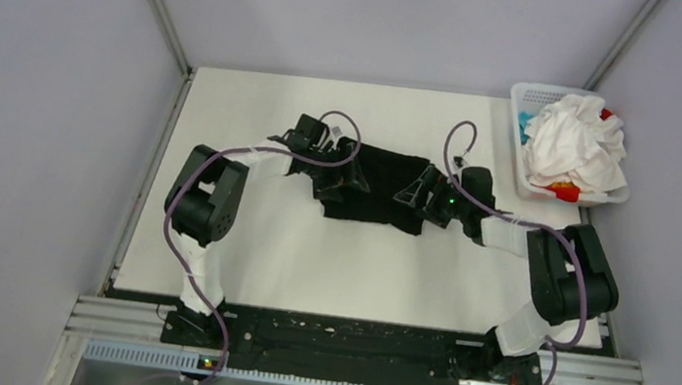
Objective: Fold and stack the t-shirts
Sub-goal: Smooth out wrinkles on the folded tshirt, then put the neatly folded tshirt into the corner of the board with the left arm
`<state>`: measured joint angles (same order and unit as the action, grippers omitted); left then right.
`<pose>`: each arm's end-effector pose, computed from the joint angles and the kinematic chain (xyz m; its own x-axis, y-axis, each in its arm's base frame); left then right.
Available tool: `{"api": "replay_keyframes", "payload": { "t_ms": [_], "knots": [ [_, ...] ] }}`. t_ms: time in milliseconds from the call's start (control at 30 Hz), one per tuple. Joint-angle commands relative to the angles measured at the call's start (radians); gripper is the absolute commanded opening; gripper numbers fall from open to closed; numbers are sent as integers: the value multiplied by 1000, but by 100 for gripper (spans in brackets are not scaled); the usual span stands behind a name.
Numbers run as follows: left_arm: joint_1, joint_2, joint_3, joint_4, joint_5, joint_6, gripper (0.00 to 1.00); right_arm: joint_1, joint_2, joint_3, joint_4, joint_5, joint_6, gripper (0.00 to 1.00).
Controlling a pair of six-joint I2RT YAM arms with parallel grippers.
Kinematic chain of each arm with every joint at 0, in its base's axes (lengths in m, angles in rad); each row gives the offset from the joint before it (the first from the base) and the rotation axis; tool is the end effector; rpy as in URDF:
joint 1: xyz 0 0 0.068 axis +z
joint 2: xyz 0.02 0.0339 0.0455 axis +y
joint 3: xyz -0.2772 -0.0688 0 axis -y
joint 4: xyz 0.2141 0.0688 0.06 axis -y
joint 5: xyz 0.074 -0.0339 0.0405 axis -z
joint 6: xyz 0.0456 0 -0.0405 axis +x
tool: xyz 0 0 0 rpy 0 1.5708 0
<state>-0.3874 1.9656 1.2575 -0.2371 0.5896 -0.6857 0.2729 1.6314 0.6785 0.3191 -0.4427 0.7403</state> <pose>0.3550 -0.1722 0.1850 -0.9706 -0.1724 -0.1678 0.0011 0.6943 -0.7196 0.2861 0.1004 0.1822 -0.8095 0.4063 -0.4238 -0.0405 0.6814 0.7308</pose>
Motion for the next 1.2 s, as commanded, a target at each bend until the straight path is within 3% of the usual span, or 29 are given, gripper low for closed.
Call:
{"api": "replay_keyframes", "payload": {
  "t_ms": [0,167,300,467,833,1100,1167],
  "knots": [
    [12,-51,-10,-124,-105,62,99,-21,-72,21,-130,63,-85,99],
    [9,-157,66,-209,-182,112,99,-21,-107,170,-125,5,-96,99],
    [20,-179,89,-244,-316,133,99,-20,-45,260,-98,-3,-93,99],
    [54,-76,207,-352,-367,144,99,-20,129,411,-99,-7,-101,99],
    [61,139,412,-396,-346,178,98,-45,491,693,-160,83,-103,99],
    [60,246,506,-413,-273,155,79,-45,457,672,-212,85,-136,99],
    [54,252,500,-387,-256,137,70,-45,401,676,-221,79,-140,99]
  ]
}}
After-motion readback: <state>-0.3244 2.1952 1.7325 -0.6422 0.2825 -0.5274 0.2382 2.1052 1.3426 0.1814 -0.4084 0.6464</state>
